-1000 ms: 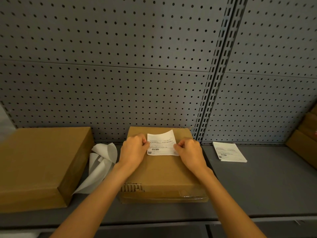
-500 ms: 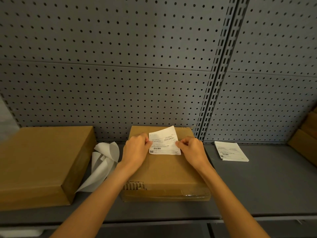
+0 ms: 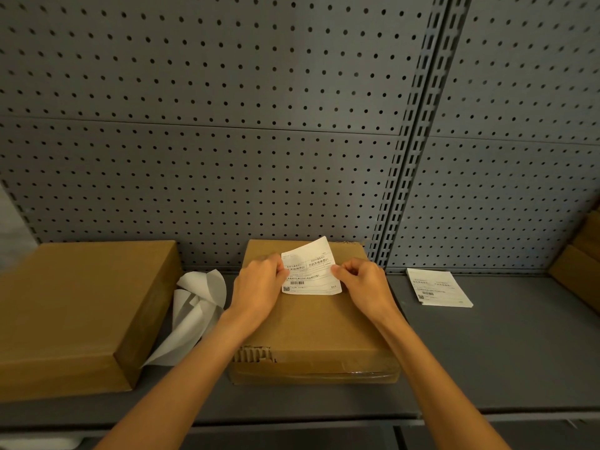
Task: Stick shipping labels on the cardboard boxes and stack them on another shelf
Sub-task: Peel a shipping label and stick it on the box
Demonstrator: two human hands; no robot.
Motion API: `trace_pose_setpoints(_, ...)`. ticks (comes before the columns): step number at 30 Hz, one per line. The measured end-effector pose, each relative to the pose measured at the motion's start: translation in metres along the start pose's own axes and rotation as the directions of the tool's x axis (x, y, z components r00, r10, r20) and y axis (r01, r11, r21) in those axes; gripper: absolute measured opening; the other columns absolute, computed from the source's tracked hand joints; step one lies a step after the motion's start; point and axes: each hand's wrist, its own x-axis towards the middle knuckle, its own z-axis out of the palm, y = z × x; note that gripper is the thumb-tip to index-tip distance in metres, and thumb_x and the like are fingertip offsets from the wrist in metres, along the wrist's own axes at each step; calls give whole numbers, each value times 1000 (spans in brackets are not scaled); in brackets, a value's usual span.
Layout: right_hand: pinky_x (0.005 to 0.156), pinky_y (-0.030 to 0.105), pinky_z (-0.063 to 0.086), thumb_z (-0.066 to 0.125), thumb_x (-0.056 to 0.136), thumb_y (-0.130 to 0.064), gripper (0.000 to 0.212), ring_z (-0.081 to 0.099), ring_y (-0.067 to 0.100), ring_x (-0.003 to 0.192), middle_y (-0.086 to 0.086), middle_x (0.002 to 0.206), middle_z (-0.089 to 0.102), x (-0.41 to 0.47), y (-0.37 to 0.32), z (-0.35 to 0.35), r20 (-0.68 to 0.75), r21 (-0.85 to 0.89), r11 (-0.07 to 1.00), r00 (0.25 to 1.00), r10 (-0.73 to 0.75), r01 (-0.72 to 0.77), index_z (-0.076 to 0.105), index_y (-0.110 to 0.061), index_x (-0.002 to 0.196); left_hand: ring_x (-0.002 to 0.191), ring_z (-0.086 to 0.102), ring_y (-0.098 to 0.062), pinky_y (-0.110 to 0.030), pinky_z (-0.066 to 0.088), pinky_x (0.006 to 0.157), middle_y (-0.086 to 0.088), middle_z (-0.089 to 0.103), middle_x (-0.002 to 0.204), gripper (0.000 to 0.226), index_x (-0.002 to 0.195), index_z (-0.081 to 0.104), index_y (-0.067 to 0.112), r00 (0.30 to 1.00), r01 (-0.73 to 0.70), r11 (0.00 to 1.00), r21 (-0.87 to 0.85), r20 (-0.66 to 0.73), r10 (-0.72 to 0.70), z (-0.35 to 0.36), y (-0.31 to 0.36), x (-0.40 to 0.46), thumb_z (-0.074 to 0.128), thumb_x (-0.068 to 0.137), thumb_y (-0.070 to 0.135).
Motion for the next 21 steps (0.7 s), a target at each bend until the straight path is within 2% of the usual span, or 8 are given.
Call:
trace_pose_setpoints(4, 56, 20, 39, 58, 94, -27, 30, 54, 12, 66, 10, 82, 70, 1, 0, 0, -3, 13, 1000, 1000, 5, -5, 67, -2, 81, 72, 50, -11, -24, 37, 61, 1, 61, 87, 15, 89, 58, 15, 1000, -7, 1000, 6, -7, 7, 0, 1, -1, 55, 94, 30)
trace_pose_setpoints(8, 54, 22, 38, 59, 93, -27, 28, 52, 11, 61, 7, 76, 67, 2, 1, 1, -27, -23, 1000, 999, 18, -18, 65, -6, 77, 74, 52, -12, -27, 43, 63, 6, 59, 85, 14, 83, 57, 19, 999, -51, 998, -36, -9, 51, -2, 1, -1, 60, 91, 30)
trace_pose_setpoints(13, 58, 26, 44, 60, 93, -27, 24, 52, 9, 61, -3, 70, 60, 1, 3, 3, -52, -113, 993, 998, 22, -28, 60, -16, 71, 72, 50, -5, -23, 44, 65, 13, 51, 81, 13, 86, 65, 20, 990, -108, 983, -148, 80, 120, -8, -3, -3, 68, 84, 33)
trace_pose_setpoints(16, 57, 25, 44, 59, 93, -26, 21, 52, 9, 60, -5, 69, 57, 0, 2, 3, -59, -177, 984, 998, 1, -11, 61, -13, 76, 73, 49, -2, -16, 40, 65, 11, 53, 87, 13, 92, 67, 20, 980, -134, 975, -177, 122, 157, -12, -9, -5, 68, 84, 31)
trace_pose_setpoints(18, 58, 26, 44, 59, 93, -24, 20, 52, 10, 61, -3, 70, 58, -1, 2, 3, -64, -212, 977, 998, -22, 8, 62, -10, 79, 76, 49, -1, -16, 41, 68, 10, 53, 91, 15, 96, 67, 19, 977, -152, 973, -174, 124, 175, -13, -10, -6, 66, 86, 29)
trace_pose_setpoints(21, 60, 30, 47, 60, 92, -23, 20, 57, 16, 66, 3, 75, 62, -1, 2, 4, -70, -249, 968, 996, -50, 31, 63, -8, 79, 90, 53, -6, -24, 46, 80, 6, 55, 100, 18, 103, 67, 18, 974, -168, 973, -159, 128, 189, -12, -7, -8, 63, 89, 28)
